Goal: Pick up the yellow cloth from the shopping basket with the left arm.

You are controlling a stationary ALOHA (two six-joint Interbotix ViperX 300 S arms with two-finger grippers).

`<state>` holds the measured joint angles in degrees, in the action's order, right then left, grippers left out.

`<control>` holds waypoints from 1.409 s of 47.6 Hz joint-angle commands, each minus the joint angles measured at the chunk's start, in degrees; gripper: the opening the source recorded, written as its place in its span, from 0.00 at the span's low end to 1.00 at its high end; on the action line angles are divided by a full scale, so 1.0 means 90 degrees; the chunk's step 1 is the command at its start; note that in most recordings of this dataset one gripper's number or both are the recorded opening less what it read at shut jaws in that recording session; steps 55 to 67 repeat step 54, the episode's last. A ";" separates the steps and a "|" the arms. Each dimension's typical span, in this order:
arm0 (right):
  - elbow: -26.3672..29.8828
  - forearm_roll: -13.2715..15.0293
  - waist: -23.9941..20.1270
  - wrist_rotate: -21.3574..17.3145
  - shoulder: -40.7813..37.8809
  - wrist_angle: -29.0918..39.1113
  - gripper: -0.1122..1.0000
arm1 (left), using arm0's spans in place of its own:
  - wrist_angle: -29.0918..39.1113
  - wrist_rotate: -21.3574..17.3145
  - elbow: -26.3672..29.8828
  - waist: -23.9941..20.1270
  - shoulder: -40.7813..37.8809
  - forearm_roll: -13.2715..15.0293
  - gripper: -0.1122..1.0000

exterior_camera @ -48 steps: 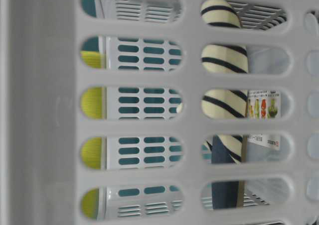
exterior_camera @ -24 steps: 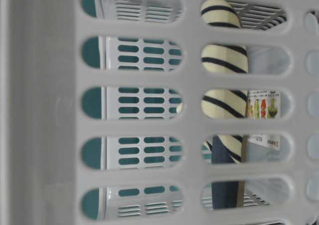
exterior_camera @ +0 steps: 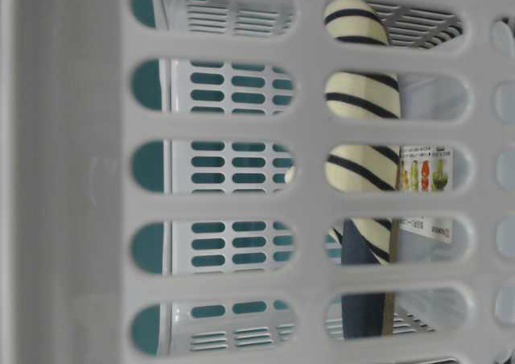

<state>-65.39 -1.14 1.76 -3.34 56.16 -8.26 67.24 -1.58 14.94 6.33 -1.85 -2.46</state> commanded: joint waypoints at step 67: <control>0.0010 -0.0010 0.0010 0.0000 0.0010 -0.0059 0.73 | -0.0176 0.0557 -0.0029 -0.0127 0.0176 -0.0020 0.22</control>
